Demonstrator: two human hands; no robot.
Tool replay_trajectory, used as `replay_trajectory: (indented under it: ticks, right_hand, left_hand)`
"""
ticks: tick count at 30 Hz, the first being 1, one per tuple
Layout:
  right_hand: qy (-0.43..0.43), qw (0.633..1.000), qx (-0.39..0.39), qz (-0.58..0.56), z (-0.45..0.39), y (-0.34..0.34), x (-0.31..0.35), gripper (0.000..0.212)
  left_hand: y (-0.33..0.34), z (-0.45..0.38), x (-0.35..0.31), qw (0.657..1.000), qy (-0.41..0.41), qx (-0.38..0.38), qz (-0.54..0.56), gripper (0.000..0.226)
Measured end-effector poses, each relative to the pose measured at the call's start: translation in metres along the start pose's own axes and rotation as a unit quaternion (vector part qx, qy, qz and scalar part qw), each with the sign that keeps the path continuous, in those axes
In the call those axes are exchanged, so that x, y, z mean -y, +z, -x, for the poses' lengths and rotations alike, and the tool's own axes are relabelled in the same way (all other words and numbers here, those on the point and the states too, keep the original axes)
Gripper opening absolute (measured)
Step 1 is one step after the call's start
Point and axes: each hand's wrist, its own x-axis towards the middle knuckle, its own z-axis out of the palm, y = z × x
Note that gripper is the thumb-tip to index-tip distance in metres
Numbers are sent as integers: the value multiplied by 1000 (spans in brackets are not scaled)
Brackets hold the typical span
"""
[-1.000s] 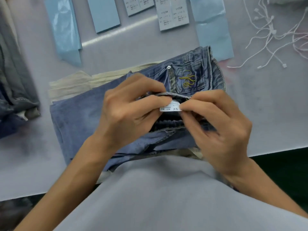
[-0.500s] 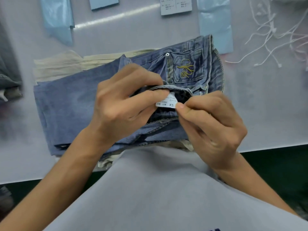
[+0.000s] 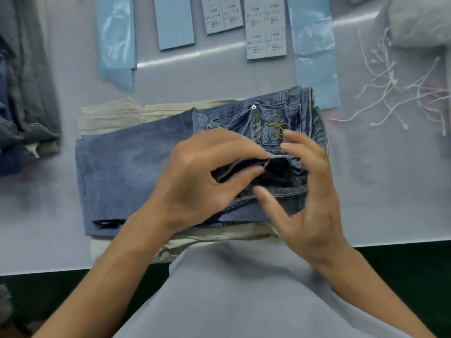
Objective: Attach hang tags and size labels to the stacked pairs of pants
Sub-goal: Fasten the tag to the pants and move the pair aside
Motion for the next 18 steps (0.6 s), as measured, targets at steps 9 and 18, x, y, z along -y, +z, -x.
replay_trajectory:
  ticks: [9, 18]
  right_hand:
    - [246, 967, -56, 40, -38, -26, -26, 38]
    - [397, 899, 56, 176, -49, -23, -45, 51]
  left_hand:
    - [-27, 43, 79, 880, -327, -316, 135, 35]
    - [-48, 214, 153, 730, -590, -266, -219, 52]
